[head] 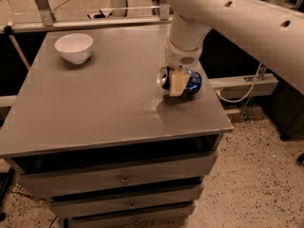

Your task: Knock pepsi can over

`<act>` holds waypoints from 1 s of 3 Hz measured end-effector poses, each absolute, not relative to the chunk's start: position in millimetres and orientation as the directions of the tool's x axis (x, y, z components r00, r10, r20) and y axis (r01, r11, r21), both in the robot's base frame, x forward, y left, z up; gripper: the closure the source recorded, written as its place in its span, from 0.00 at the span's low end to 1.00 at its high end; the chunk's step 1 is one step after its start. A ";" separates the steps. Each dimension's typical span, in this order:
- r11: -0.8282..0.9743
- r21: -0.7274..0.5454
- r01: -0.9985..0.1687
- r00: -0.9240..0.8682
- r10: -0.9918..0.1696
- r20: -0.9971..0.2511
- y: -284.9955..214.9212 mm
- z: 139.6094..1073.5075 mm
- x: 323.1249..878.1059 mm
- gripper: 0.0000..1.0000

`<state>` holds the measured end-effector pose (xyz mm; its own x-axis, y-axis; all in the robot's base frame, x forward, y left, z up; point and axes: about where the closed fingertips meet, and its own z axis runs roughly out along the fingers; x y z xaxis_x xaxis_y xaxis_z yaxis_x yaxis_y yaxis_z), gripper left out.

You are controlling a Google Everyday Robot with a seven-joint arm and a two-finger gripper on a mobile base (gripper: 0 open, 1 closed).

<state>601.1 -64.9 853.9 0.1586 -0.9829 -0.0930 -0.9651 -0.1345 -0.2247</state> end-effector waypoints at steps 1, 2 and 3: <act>-0.183 -0.182 -0.966 0.202 -0.975 -0.093 -56.9 845.0 598.4 1.00; -0.228 -0.133 -0.964 0.243 -0.964 -0.108 -48.6 835.9 596.3 1.00; -0.231 -0.131 -0.964 0.245 -0.963 -0.108 -47.8 834.1 596.4 0.77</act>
Offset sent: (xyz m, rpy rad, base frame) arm -0.0076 0.0243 -0.0265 0.0010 0.1556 0.1517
